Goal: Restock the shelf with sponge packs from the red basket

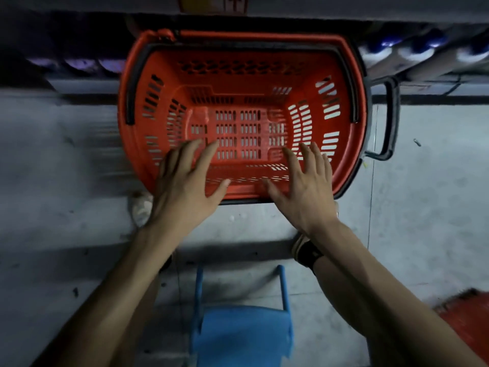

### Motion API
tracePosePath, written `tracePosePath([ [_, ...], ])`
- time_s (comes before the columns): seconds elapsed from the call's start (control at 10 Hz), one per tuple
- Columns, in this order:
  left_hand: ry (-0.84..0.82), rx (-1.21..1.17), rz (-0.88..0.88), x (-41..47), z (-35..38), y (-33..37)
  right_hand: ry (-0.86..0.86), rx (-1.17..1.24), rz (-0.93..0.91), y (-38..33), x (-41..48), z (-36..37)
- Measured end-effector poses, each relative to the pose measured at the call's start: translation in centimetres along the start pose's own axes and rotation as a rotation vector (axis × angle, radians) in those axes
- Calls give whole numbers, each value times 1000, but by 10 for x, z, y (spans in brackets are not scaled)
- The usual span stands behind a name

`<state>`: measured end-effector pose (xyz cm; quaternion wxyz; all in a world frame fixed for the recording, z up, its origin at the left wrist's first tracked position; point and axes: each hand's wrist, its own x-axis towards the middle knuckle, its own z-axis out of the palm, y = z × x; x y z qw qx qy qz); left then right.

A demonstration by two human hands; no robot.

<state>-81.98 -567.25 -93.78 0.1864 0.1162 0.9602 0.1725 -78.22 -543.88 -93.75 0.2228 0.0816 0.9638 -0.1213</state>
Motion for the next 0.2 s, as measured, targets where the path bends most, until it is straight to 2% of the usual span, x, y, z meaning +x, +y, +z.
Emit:
tracePosePath([
  [0.2, -76, 124, 33, -20, -81, 19, -90, -17, 35, -42, -26, -79],
])
